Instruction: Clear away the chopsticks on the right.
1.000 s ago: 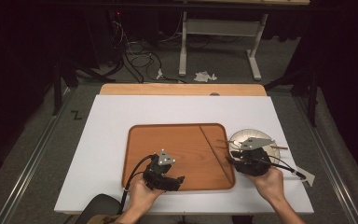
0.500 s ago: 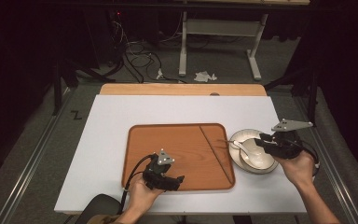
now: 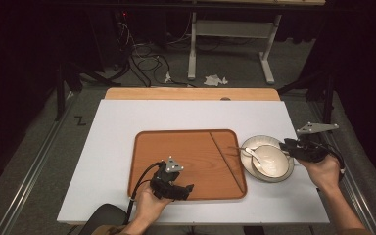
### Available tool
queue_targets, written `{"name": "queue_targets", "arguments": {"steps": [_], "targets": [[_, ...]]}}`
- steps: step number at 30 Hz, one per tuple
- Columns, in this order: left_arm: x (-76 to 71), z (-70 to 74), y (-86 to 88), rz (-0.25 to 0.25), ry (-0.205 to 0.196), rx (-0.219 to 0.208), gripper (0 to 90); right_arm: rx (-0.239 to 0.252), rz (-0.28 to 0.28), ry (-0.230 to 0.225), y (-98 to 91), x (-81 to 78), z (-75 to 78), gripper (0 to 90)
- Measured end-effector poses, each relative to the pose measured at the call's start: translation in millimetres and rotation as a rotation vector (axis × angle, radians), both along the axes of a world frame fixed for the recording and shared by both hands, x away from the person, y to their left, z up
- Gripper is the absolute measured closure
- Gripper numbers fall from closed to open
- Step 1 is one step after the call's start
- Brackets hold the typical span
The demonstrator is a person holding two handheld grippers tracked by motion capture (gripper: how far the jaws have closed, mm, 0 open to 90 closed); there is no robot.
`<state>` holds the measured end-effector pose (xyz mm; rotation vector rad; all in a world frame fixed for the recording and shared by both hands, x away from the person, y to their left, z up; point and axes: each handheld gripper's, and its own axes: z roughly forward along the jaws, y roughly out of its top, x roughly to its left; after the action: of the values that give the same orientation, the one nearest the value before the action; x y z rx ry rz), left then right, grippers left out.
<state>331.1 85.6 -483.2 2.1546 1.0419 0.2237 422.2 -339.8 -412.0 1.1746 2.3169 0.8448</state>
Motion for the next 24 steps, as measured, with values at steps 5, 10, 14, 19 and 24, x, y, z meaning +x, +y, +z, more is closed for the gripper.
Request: {"name": "queue_targets", "arguments": {"steps": [5, 10, 14, 19, 24], "targets": [[0.7, 0.0, 0.8, 0.006, 0.001, -0.002, 25.7, -0.003, -0.036, 0.031, -14.8, 7.7, -11.7, 70.4], [0.5, -1.2, -0.4, -0.003, 0.008, 0.007, 25.6, -0.019, -0.037, 0.062, -18.9, 12.4, -21.2, 70.2], [0.9, -0.7, 0.8, 0.002, 0.007, 0.0, 25.7, -0.02, -0.053, 0.09, -25.0, 18.8, -30.9, 69.9], [0.8, -1.7, -0.1, -0.002, 0.011, 0.007, 25.7, -0.027, -0.046, 0.121, -27.2, 21.3, -37.1, 68.0], [1.0, -1.4, 0.5, -0.001, 0.008, 0.007, 25.7, -0.032, -0.023, 0.136, -26.5, 21.4, -39.6, 63.9]]}}
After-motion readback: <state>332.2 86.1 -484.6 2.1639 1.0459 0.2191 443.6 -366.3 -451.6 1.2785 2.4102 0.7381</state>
